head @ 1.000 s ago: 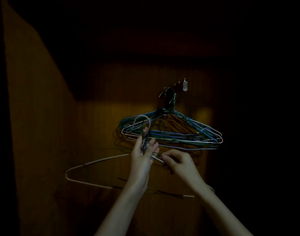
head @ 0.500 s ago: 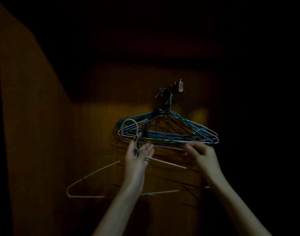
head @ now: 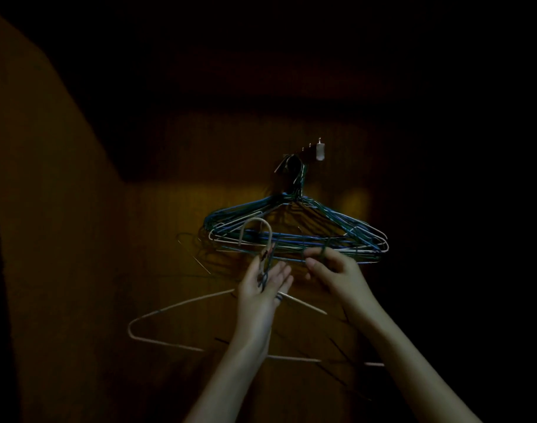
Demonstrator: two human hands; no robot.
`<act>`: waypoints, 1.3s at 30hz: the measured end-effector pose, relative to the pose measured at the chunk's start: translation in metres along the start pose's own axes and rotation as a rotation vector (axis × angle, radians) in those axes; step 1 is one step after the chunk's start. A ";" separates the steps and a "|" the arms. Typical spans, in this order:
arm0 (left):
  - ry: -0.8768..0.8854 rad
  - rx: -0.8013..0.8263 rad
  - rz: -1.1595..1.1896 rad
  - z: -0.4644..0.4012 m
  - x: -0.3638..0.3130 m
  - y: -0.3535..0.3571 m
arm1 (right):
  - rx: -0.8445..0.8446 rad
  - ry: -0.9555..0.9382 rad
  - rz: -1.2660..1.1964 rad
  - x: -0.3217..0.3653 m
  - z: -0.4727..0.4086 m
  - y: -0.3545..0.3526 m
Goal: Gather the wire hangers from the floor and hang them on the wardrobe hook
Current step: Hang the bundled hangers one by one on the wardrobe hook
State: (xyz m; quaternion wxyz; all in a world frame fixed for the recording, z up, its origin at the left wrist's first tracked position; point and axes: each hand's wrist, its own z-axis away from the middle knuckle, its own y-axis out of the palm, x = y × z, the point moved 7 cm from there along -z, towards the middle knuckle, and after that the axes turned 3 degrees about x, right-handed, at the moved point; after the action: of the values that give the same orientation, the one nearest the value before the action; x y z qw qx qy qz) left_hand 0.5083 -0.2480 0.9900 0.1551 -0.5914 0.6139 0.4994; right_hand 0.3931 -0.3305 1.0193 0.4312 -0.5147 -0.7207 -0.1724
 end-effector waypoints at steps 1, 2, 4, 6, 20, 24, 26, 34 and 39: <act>-0.014 -0.013 -0.003 0.002 0.001 -0.004 | 0.003 0.036 -0.028 -0.005 0.001 0.001; -0.028 -0.026 -0.010 0.004 0.002 -0.007 | 0.001 0.072 -0.052 -0.011 0.002 0.002; -0.039 -0.039 -0.023 0.010 0.001 -0.014 | -0.020 0.131 -0.081 -0.020 0.003 0.002; -0.028 -0.038 -0.038 0.017 -0.003 -0.018 | -0.040 0.183 -0.048 -0.029 0.005 0.004; -0.094 -0.039 -0.056 0.056 -0.006 -0.037 | 0.079 0.236 -0.129 -0.044 0.039 0.042; -0.106 -0.029 -0.084 0.066 -0.012 -0.042 | 0.116 0.206 0.126 -0.046 0.043 0.047; -0.111 -0.026 -0.110 0.071 -0.015 -0.045 | 0.144 0.203 0.283 -0.048 0.046 0.050; -0.116 -0.014 -0.126 0.094 -0.023 -0.054 | 0.141 0.086 0.565 -0.038 0.073 0.063; -0.152 -0.068 -0.103 0.103 -0.022 -0.065 | 0.156 0.116 0.249 -0.025 0.088 0.066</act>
State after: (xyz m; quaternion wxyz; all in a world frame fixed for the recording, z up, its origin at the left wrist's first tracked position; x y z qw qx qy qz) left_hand 0.5300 -0.1406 0.9329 0.2066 -0.5875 0.5518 0.5546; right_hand 0.4152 -0.2578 0.9364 0.5288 -0.5543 -0.6363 -0.0904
